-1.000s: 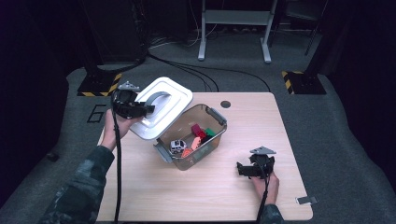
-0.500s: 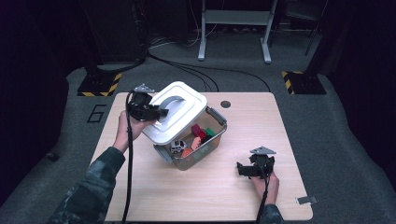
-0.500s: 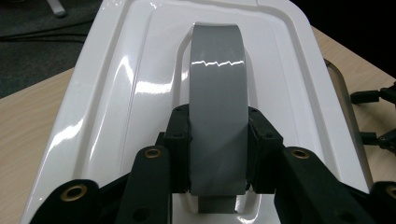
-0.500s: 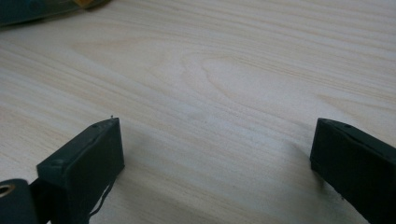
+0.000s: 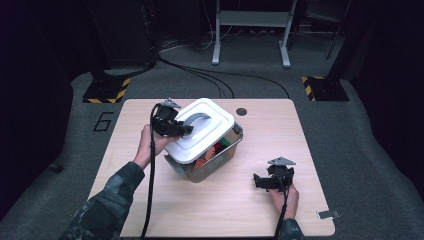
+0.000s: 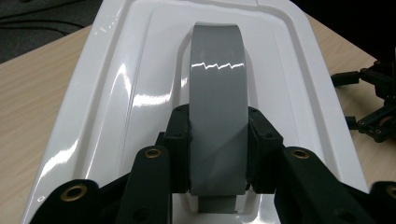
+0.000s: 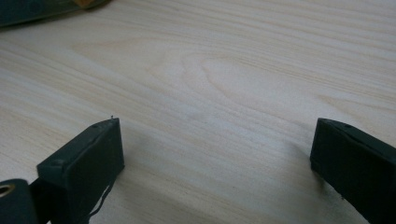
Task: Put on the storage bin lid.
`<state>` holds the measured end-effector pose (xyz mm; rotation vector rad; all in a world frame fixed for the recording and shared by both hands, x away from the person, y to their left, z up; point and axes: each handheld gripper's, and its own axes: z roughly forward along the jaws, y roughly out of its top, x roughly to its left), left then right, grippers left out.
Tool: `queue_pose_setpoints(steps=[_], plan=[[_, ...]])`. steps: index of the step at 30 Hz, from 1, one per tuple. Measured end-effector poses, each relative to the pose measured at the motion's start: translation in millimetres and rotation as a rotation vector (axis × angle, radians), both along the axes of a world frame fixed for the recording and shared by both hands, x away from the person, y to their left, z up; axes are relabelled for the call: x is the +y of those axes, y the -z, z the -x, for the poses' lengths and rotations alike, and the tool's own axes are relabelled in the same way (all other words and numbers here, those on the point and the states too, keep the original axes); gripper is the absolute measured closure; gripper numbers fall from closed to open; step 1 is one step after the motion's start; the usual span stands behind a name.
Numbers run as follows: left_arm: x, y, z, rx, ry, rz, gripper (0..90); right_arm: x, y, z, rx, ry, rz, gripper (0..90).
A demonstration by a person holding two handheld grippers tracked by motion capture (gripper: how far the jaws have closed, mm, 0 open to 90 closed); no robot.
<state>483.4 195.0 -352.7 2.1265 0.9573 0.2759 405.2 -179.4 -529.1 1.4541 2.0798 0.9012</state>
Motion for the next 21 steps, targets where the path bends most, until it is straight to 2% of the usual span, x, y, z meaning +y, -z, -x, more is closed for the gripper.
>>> queue_pose_setpoints(steps=[4,9,13,15,21], plan=[[-9.4,10.1,3.6,0.021,0.017,-0.008,66.8,-0.5,0.0,0.1,0.001,-0.006,0.004,2.2],[-21.0,21.9,6.7,0.040,0.029,0.004,66.7,-0.4,-0.1,0.2,0.001,-0.007,0.003,2.2],[-28.2,26.9,9.6,0.032,0.050,-0.015,66.7,-0.2,-0.1,0.3,0.002,-0.008,0.001,2.2],[-29.2,26.8,9.9,0.023,0.055,-0.032,66.8,-0.2,-0.1,0.3,0.002,-0.008,0.002,2.2],[-25.3,31.1,5.0,0.037,0.063,-0.029,66.7,-0.2,-0.1,0.3,0.002,-0.008,0.002,2.3]])
